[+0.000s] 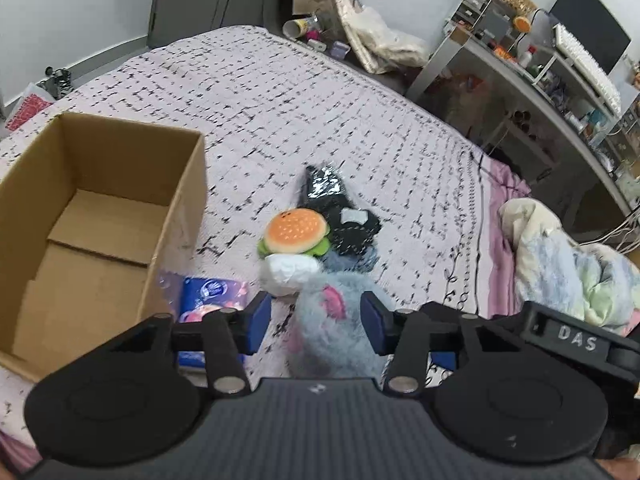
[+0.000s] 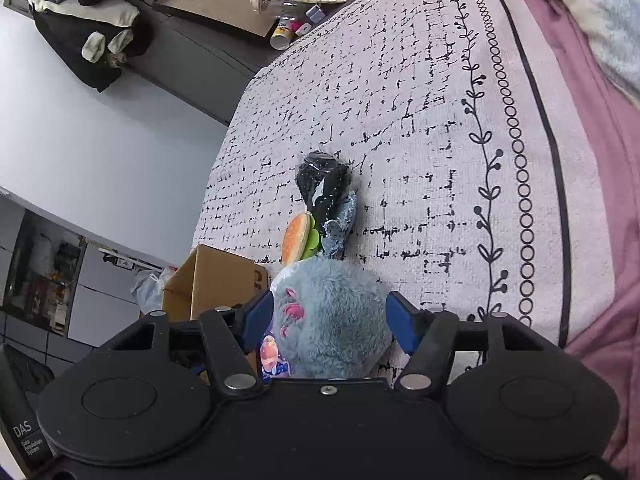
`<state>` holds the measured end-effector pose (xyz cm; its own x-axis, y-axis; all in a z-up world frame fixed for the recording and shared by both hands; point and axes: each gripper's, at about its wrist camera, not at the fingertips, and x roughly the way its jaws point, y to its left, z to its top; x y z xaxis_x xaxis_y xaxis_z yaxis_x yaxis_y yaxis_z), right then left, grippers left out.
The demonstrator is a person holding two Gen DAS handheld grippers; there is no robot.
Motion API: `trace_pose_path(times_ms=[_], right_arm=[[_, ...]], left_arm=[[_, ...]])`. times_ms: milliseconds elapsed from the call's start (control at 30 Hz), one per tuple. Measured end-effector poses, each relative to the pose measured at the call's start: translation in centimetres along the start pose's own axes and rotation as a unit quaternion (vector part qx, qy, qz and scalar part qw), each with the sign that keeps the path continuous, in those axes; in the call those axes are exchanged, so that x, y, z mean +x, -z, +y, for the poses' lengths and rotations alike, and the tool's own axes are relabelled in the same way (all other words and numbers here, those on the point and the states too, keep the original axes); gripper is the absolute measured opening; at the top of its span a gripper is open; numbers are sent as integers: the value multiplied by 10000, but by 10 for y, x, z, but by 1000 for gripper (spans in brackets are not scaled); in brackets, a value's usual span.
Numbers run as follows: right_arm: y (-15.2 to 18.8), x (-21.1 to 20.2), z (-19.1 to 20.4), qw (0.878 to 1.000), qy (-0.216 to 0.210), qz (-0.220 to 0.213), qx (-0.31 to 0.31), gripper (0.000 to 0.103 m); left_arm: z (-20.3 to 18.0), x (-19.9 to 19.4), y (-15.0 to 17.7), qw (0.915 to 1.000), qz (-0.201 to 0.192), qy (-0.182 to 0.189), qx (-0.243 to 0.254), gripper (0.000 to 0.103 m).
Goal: Organize soft objects
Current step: 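Move the left tool down to the blue-grey plush and close on it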
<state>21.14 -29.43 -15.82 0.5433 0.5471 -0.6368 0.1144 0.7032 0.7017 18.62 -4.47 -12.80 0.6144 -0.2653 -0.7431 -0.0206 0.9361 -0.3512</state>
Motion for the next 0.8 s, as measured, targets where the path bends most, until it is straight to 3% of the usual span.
trace_pose_path(times_ms=[500,633,800], right_arm=[[0,34,-10,9991,260,329,88,57],[1,44,-14,9987,216,449,114,44],[2,41,-7,9989,220,361,-196,34]], left_arm=[[22,39,9,9941,612,422,-787,41],[27,46,14,9915,678,541,-966,33],[26,40,12,9928,565,544,-905,27]])
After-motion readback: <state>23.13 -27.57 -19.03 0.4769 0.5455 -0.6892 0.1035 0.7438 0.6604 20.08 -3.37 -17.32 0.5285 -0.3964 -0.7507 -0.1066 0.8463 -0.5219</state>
